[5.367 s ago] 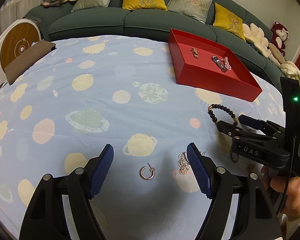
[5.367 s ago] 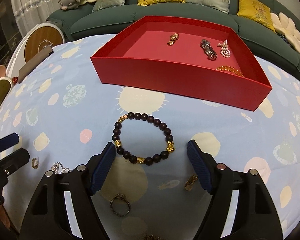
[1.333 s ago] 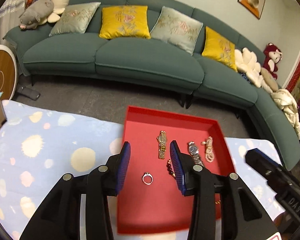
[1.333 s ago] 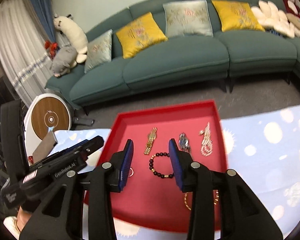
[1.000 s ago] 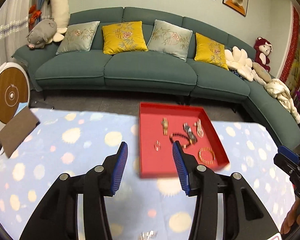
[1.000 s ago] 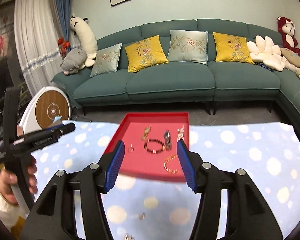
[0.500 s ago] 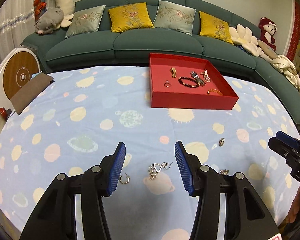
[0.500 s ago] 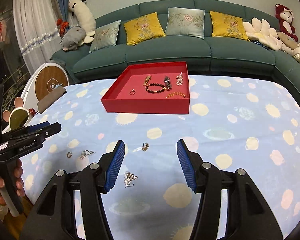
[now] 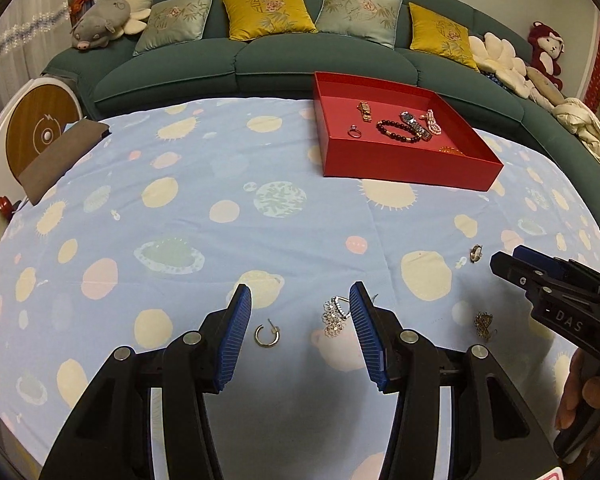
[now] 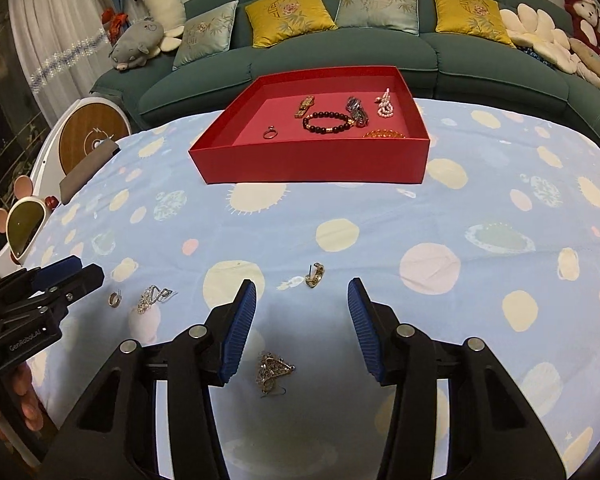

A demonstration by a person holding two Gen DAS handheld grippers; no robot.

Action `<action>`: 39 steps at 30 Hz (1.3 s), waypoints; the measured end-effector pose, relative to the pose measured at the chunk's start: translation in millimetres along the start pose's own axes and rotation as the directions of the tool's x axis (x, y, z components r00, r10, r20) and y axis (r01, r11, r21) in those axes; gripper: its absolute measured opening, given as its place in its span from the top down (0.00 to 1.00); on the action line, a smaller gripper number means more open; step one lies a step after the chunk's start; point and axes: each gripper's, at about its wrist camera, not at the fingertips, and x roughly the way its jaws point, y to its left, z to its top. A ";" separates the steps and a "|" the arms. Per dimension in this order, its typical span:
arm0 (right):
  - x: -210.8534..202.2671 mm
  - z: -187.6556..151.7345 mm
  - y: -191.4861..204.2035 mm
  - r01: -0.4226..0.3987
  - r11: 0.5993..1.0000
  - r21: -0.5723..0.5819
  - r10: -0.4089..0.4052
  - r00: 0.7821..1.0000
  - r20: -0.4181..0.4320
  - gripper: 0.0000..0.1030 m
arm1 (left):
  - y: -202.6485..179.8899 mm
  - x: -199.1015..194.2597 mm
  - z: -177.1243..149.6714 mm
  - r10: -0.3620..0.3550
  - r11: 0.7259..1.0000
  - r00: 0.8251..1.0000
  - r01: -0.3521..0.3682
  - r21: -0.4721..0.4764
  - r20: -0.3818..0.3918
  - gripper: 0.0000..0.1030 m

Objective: Organize jewelry
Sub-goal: 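Withdraw both open tools from the box toward the silver earrings, then lower the left tool onto the silver drop earrings and close it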

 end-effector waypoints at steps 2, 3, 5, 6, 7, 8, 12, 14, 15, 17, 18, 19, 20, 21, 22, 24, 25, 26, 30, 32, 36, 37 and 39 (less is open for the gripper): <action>7.2 1.5 1.4 0.007 1.000 -0.005 -0.007 1.000 -0.006 0.58 | 7.8 2.0 0.4 0.000 1.000 1.000 0.000 -0.022 -0.009 0.52; 10.3 2.2 1.3 0.012 1.000 -0.006 -0.012 1.000 -0.006 0.58 | 12.1 2.9 0.4 -0.002 0.999 1.000 0.001 -0.033 -0.013 0.52; 16.4 3.9 0.4 0.020 1.000 0.000 -0.020 1.000 -0.011 0.58 | 19.1 3.7 -0.7 -0.002 0.999 1.000 0.002 -0.051 -0.017 0.52; 19.4 4.1 0.4 0.022 1.000 0.005 -0.022 1.000 -0.014 0.58 | 22.0 3.9 -1.6 -0.004 0.998 1.000 0.003 -0.055 -0.016 0.52; 21.9 4.7 0.2 0.024 1.000 0.008 -0.024 1.000 -0.017 0.59 | 23.1 4.3 -2.4 -0.004 0.998 1.000 0.003 -0.055 -0.017 0.52; 24.5 5.2 0.3 0.027 1.000 0.010 -0.027 0.999 -0.020 0.59 | 23.9 4.6 -3.4 -0.006 0.999 1.000 0.005 -0.053 -0.018 0.52; 29.8 5.2 2.1 0.021 1.000 0.019 -0.021 0.999 -0.030 0.59 | 22.6 7.2 -8.1 -0.017 0.999 1.000 0.016 -0.031 -0.026 0.52; 28.1 4.0 5.4 0.018 1.000 0.015 -0.017 0.999 -0.030 0.59 | 20.0 9.5 -9.9 -0.031 0.999 0.999 0.030 -0.022 -0.027 0.52; 25.7 2.4 7.2 0.013 1.000 0.011 -0.013 0.999 -0.030 0.59 | 18.2 11.1 -10.3 -0.041 0.999 0.999 0.040 -0.019 -0.028 0.49; 19.2 -2.7 10.4 0.003 1.000 -0.003 -0.003 1.000 -0.029 0.59 | 13.1 15.3 -11.2 -0.051 0.999 0.998 0.050 -0.012 -0.030 0.44; 15.9 -5.6 11.4 0.000 1.000 -0.011 -0.001 1.000 -0.029 0.59 | 10.0 17.9 -11.4 -0.059 0.998 0.998 0.058 -0.006 -0.031 0.43; 13.4 -8.4 11.6 -0.003 1.000 -0.015 0.002 1.000 -0.031 0.59 | 6.3 21.7 -11.3 -0.064 0.998 0.997 0.064 0.002 -0.034 0.43; 10.5 -11.9 11.0 -0.008 1.000 -0.018 0.007 0.999 -0.035 0.59 | 3.0 25.8 -11.6 -0.070 0.998 0.997 0.070 0.008 -0.038 0.43; 8.9 -14.3 10.0 -0.010 1.000 -0.019 0.009 0.999 -0.038 0.59 | -0.5 31.0 -11.4 -0.074 0.997 0.996 0.074 0.012 -0.045 0.43; 7.5 -16.8 8.7 -0.010 1.000 -0.020 0.010 0.999 -0.042 0.59 | -3.5 35.3 -11.5 -0.076 0.997 0.996 0.077 0.013 -0.049 0.43; 6.0 -19.8 4.5 -0.009 1.000 -0.016 0.008 0.999 -0.049 0.59 | -10.0 44.3 -11.5 -0.077 0.997 0.995 0.079 0.025 -0.061 0.44; 5.3 -20.4 2.1 -0.007 1.000 -0.013 0.007 0.999 -0.049 0.59 | -13.9 48.0 -12.2 -0.071 0.997 0.995 0.073 0.036 -0.063 0.44; 4.1 -20.8 -1.1 -0.006 1.000 -0.007 0.006 0.999 -0.048 0.59 | -16.7 49.6 -13.0 -0.065 0.997 0.996 0.068 0.048 -0.060 0.44; -0.8 -19.8 -10.7 -0.005 1.000 0.012 0.006 0.999 -0.044 0.59 | -28.5 52.0 -15.1 -0.049 0.993 0.998 0.053 0.101 -0.040 0.46; -2.4 -20.9 -13.3 -0.009 1.000 0.015 0.009 0.999 -0.047 0.59 | -33.4 52.8 -17.0 -0.036 0.991 0.999 0.039 0.132 -0.026 0.52; -4.2 -28.0 -12.3 -0.013 1.000 -0.002 0.013 0.998 -0.059 0.59 | -41.1 51.7 -18.4 -0.050 0.983 0.999 0.051 0.178 -0.010 0.79; -4.8 -30.6 -11.8 -0.015 1.000 -0.006 0.015 0.998 -0.063 0.59 | -41.7 51.2 -18.8 -0.056 0.982 0.998 0.056 0.181 -0.009 0.86; -6.4 -35.4 -11.6 -0.018 1.000 -0.012 0.018 0.997 -0.071 0.59 | -43.5 50.7 -19.2 -0.063 0.980 0.998 0.063 0.187 -0.009 0.88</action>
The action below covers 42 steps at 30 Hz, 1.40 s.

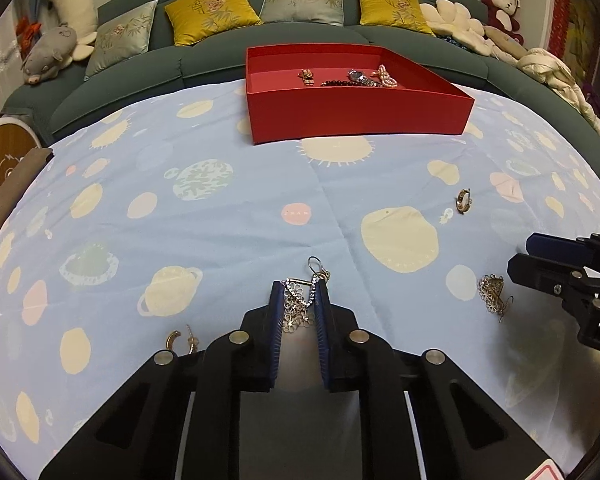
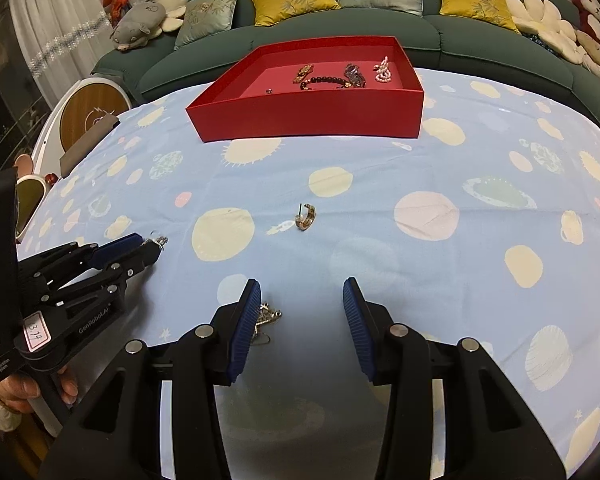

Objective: Organize jewelry
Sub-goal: 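Lower the left tool onto the silver drop earrings and close it, then close the right tool on the silver triangle pendant while the left tool holds the earrings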

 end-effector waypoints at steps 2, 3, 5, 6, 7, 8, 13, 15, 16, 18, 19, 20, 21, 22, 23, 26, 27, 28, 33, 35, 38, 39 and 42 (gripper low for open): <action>-1.1 -4.4 1.7 -0.003 1.000 -0.008 0.003 1.000 -0.005 0.59 | 0.1 -0.9 -0.8 -0.012 1.000 1.000 0.012 -0.002 0.002 0.88; -2.4 -6.3 2.7 -0.007 1.000 -0.012 0.006 1.000 -0.007 0.59 | -0.1 -1.4 -1.0 -0.017 1.000 1.000 0.017 -0.003 0.001 0.88; -4.1 -8.8 4.3 -0.015 1.000 -0.021 0.015 1.000 -0.009 0.59 | -0.1 -3.0 -1.5 -0.032 0.999 0.999 0.032 -0.010 -0.003 0.88; -4.8 -9.9 5.3 -0.021 0.999 -0.025 0.021 1.000 -0.010 0.59 | 0.1 -4.2 -1.5 -0.037 0.999 0.999 0.037 -0.014 -0.003 0.88; -5.0 -10.5 6.6 -0.027 0.999 -0.031 0.027 1.000 -0.012 0.59 | 0.6 -5.7 -1.2 -0.042 0.999 0.999 0.042 -0.020 -0.002 0.88; -4.9 -10.9 7.9 -0.032 0.999 -0.036 0.031 0.999 -0.012 0.59 | 1.2 -7.2 -0.6 -0.046 0.999 0.999 0.046 -0.024 0.000 0.88; 0.6 -12.5 13.2 -0.044 0.998 -0.052 0.042 0.999 -0.028 0.59 | 4.3 -12.7 2.8 -0.049 0.998 0.999 0.050 -0.045 0.011 0.88; 3.3 -12.3 15.4 -0.043 0.997 -0.062 0.041 0.999 -0.029 0.59 | 5.8 -13.3 3.6 -0.051 0.997 0.999 0.051 -0.054 0.010 0.88; 4.8 -12.0 16.0 -0.042 0.997 -0.065 0.040 0.999 -0.030 0.60 | 6.4 -13.5 3.6 -0.052 0.997 0.999 0.052 -0.059 0.009 0.88; 7.6 -11.8 17.6 -0.039 0.997 -0.071 0.037 0.999 -0.033 0.62 | 6.9 -14.3 3.7 -0.056 0.996 0.998 0.056 -0.063 0.009 0.88; 8.4 -11.7 18.3 -0.034 0.997 -0.076 0.032 0.999 -0.032 0.63 | 6.8 -14.7 3.6 -0.055 0.996 0.998 0.056 -0.062 0.010 0.88; 8.9 -11.5 19.5 -0.027 0.996 -0.082 0.025 0.999 -0.029 0.63 | 6.8 -14.8 3.6 -0.056 0.997 0.998 0.056 -0.061 0.009 0.88; 9.3 -11.2 20.6 -0.023 0.996 -0.087 0.021 0.999 -0.028 0.64 | 7.4 -15.3 3.5 -0.056 0.997 0.998 0.057 -0.061 0.009 0.88; 10.1 -10.9 21.7 -0.018 0.996 -0.091 0.016 1.000 -0.027 0.66 | 7.4 -15.3 3.5 -0.054 0.997 0.999 0.054 -0.061 0.008 0.88; 11.0 -10.4 22.8 -0.011 0.995 -0.097 0.009 1.000 -0.024 0.67 | 7.6 -15.5 3.5 -0.053 0.997 0.999 0.054 -0.062 0.008 0.88; 12.8 -10.3 25.9 0.011 0.993 -0.119 -0.012 1.000 -0.013 0.74 | 8.3 -16.3 3.7 -0.052 0.997 0.999 0.053 -0.064 0.009 0.88; 13.4 -10.5 27.7 0.018 0.991 -0.130 -0.019 1.000 -0.010 0.77 | 8.2 -16.5 3.6 -0.053 0.996 0.999 0.053 -0.065 0.009 0.88; 13.7 -10.6 29.1 0.020 0.990 -0.139 -0.022 1.000 -0.009 0.80 | 8.6 -16.7 3.7 -0.051 0.996 0.999 0.052 -0.066 0.009 0.88; 13.3 -12.0 32.3 0.027 0.987 -0.158 -0.028 1.000 -0.003 0.82 | 9.2 -17.0 3.6 -0.048 0.996 0.999 0.049 -0.069 0.010 0.88; 12.9 -11.7 31.0 0.022 0.988 -0.152 -0.023 1.000 -0.004 0.82 | 9.9 -17.8 3.7 -0.046 0.996 0.999 0.047 -0.072 0.011 0.88; 10.7 -11.4 29.7 0.013 0.990 -0.141 -0.014 1.000 -0.002 0.82 | 10.6 -18.8 4.8 -0.045 0.996 0.999 0.046 -0.077 0.016 0.88; 9.4 -11.0 29.6 0.010 0.990 -0.139 -0.010 1.000 0.001 0.82 | 10.9 -19.4 5.5 -0.046 0.996 0.999 0.047 -0.079 0.017 0.88; 3.7 -7.4 28.3 0.001 0.992 -0.128 0.001 1.000 0.018 0.82 | 11.0 -21.5 8.8 -0.052 0.995 0.998 0.054 -0.089 0.024 0.88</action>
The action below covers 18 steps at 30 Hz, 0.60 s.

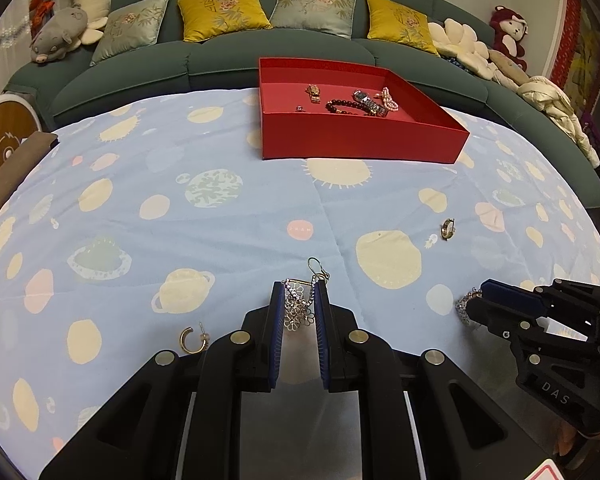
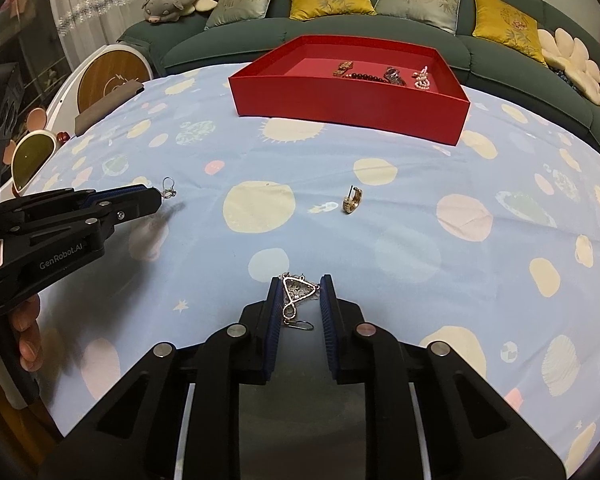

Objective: Organize jewelry
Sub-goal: 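Close the right tool on the silver triangle pendant while the left tool holds the earrings, then carry the earrings in the left tool while the right tool carries the pendant to the box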

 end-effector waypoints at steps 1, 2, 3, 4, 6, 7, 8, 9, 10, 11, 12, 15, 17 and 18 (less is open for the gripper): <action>-2.2 2.0 -0.5 -0.005 1.000 0.001 0.005 1.000 0.003 0.82 | -1.0 -1.0 1.6 -0.003 1.000 1.000 0.003 -0.001 0.004 0.88; -4.7 4.1 -1.2 -0.007 1.000 0.005 0.007 1.000 0.012 0.82 | -2.2 -2.6 3.7 -0.006 1.000 1.000 0.006 -0.002 0.009 0.88; -8.0 7.1 -1.8 -0.011 1.000 0.009 0.010 1.000 0.022 0.82 | -3.5 -4.6 6.2 -0.009 1.000 1.000 0.009 -0.002 0.016 0.88; -11.0 9.8 -2.1 -0.013 1.000 0.012 0.012 0.999 0.032 0.82 | -5.0 -7.1 9.0 -0.014 1.000 1.000 0.014 -0.004 0.024 0.88; -18.7 17.1 -3.4 -0.017 1.000 0.019 0.015 0.998 0.059 0.82 | -8.1 -12.1 15.5 -0.027 1.000 0.999 0.028 -0.009 0.037 0.88; -22.4 20.6 -4.3 -0.018 1.000 0.024 0.016 0.997 0.071 0.82 | -10.3 -15.8 19.3 -0.034 0.999 0.998 0.035 -0.011 0.049 0.88; -26.5 24.4 -5.6 -0.021 0.999 0.030 0.018 0.996 0.085 0.82 | -12.5 -19.1 23.1 -0.041 0.999 0.997 0.042 -0.013 0.059 0.88; -31.3 29.0 -7.3 -0.022 0.999 0.036 0.019 0.995 0.101 0.82 | -14.7 -23.3 27.5 -0.048 0.999 0.996 0.049 -0.015 0.072 0.88; -35.1 32.9 -9.1 -0.023 0.999 0.042 0.018 0.993 0.114 0.82 | -16.7 -27.1 31.2 -0.053 0.998 0.995 0.054 -0.014 0.084 0.88; -39.5 37.1 -11.0 -0.026 0.998 0.050 0.019 0.991 0.130 0.82 | -18.9 -30.7 35.2 -0.057 0.998 0.994 0.059 -0.014 0.097 0.88; -44.1 41.4 -13.0 -0.028 0.998 0.058 0.019 0.989 0.145 0.82 | -20.8 -34.2 39.0 -0.062 0.998 0.992 0.064 -0.016 0.108 0.88; -57.3 53.9 -19.0 -0.033 0.996 0.080 0.018 0.982 0.190 0.82 | -26.4 -44.2 52.6 -0.085 0.996 0.987 0.090 -0.029 0.138 0.88; -65.8 63.9 -23.0 -0.036 0.995 0.092 0.015 0.975 0.222 0.82 | -29.8 -50.0 61.7 -0.093 0.995 0.983 0.098 -0.029 0.160 0.88; -69.6 69.5 -25.2 -0.040 0.994 0.099 0.015 0.971 0.238 0.82 | -32.3 -53.6 68.3 -0.095 0.995 0.980 0.101 -0.026 0.174 0.88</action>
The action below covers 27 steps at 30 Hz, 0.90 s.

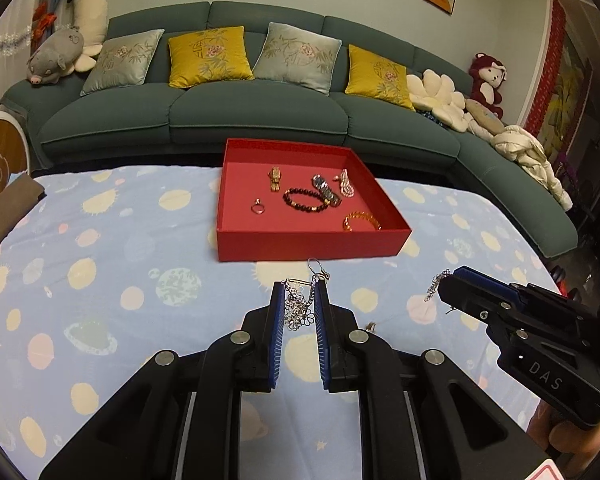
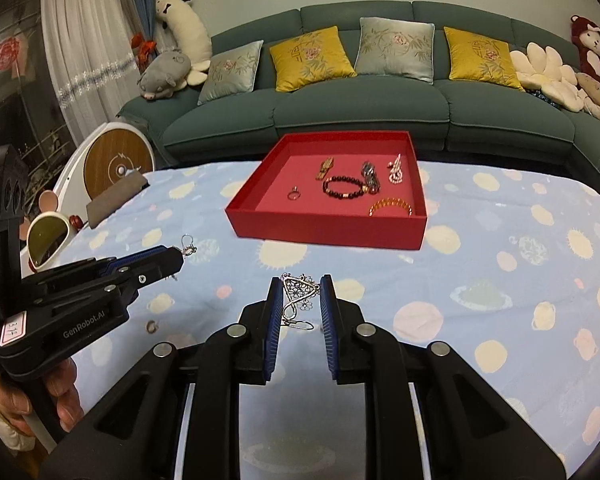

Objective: Organize jewelry
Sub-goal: 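Carry the earrings in the left tool while the right tool carries the pendant to the box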

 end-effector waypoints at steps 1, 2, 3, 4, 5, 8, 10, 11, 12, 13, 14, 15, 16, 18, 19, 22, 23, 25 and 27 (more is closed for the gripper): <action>-2.1 7.2 -1.3 0.000 1.000 0.005 0.000 1.000 0.017 0.82 | -2.0 -1.6 6.7 -0.007 1.000 1.000 0.007 0.000 0.010 0.88; -3.6 14.5 -2.1 0.005 1.000 0.005 -0.005 0.999 0.032 0.82 | -3.9 -3.2 14.8 -0.014 1.000 1.000 0.014 0.002 0.023 0.88; -4.6 21.9 -2.9 0.009 1.000 0.004 -0.010 0.999 0.044 0.82 | -6.2 -4.7 24.2 -0.010 1.000 0.999 0.010 0.009 0.041 0.88; -4.7 29.6 -4.6 0.007 1.000 0.007 -0.008 0.999 0.052 0.82 | -7.3 -6.2 32.3 -0.007 1.000 0.998 0.006 0.013 0.058 0.88; -4.4 37.4 -6.2 0.001 1.000 0.013 -0.001 0.998 0.059 0.82 | -7.5 -7.0 40.0 -0.007 1.000 0.997 0.006 0.017 0.073 0.88; 0.4 63.2 -9.1 0.005 1.000 0.006 -0.006 0.996 0.086 0.82 | -5.7 -1.2 66.4 0.006 1.000 0.995 -0.009 0.029 0.102 0.88; 8.0 78.2 -12.8 0.003 1.000 0.010 -0.004 0.996 0.093 0.82 | -2.6 7.8 82.1 0.019 0.999 0.994 -0.023 0.032 0.108 0.88; 13.3 85.7 -15.2 0.001 1.000 0.017 -0.002 0.996 0.091 0.82 | -0.7 13.1 90.0 0.021 0.999 0.994 -0.024 0.031 0.109 0.88; 19.8 93.2 -17.8 -0.005 1.000 0.025 0.003 0.996 0.088 0.82 | 1.5 18.7 97.4 0.022 0.999 0.994 -0.026 0.028 0.110 0.88; 26.4 98.9 -20.1 -0.009 0.999 0.031 0.007 0.996 0.084 0.82 | 4.2 24.9 103.4 0.024 0.999 0.994 -0.027 0.026 0.108 0.88; 32.6 104.1 -22.0 -0.014 0.999 0.037 0.011 0.997 0.080 0.82 | 6.5 31.7 109.6 0.030 0.999 0.994 -0.032 0.021 0.106 0.88; 40.0 109.1 -24.1 -0.023 0.999 0.047 0.019 0.997 0.072 0.82 | 8.9 38.4 114.8 0.036 0.999 0.994 -0.038 0.016 0.105 0.88; 46.8 112.7 -25.7 -0.031 0.998 0.055 0.028 0.998 0.063 0.82 | 11.1 44.2 117.6 0.041 0.999 0.994 -0.043 0.015 0.102 0.88; 62.0 116.8 -28.5 -0.040 0.997 0.068 0.037 0.998 0.045 0.82 | 15.0 60.2 124.4 0.056 0.998 0.994 -0.057 0.010 0.093 0.88; 69.3 117.4 -30.1 -0.044 0.996 0.073 0.041 0.999 0.035 0.82 | 16.7 68.5 126.9 0.061 0.998 0.995 -0.062 0.008 0.083 0.88; 95.0 115.2 -36.6 -0.049 0.994 0.095 0.050 0.999 -0.004 0.82 | 23.5 92.6 132.2 0.072 0.997 0.996 -0.071 -0.009 0.056 0.88; 103.5 112.7 -38.9 -0.048 0.993 0.103 0.050 0.999 -0.018 0.82 | 26.6 100.9 133.4 0.072 0.997 0.996 -0.071 -0.022 0.045 0.88; 119.9 105.9 -42.5 -0.049 0.992 0.114 0.055 0.997 -0.050 0.82 | 34.5 118.0 134.6 0.067 0.996 0.998 -0.066 -0.052 0.016 0.88; 135.9 99.1 -46.5 -0.048 0.991 0.125 0.058 0.995 -0.080 0.82 | 40.0 133.3 134.3 0.065 0.996 0.998 -0.065 -0.068 -0.006 0.88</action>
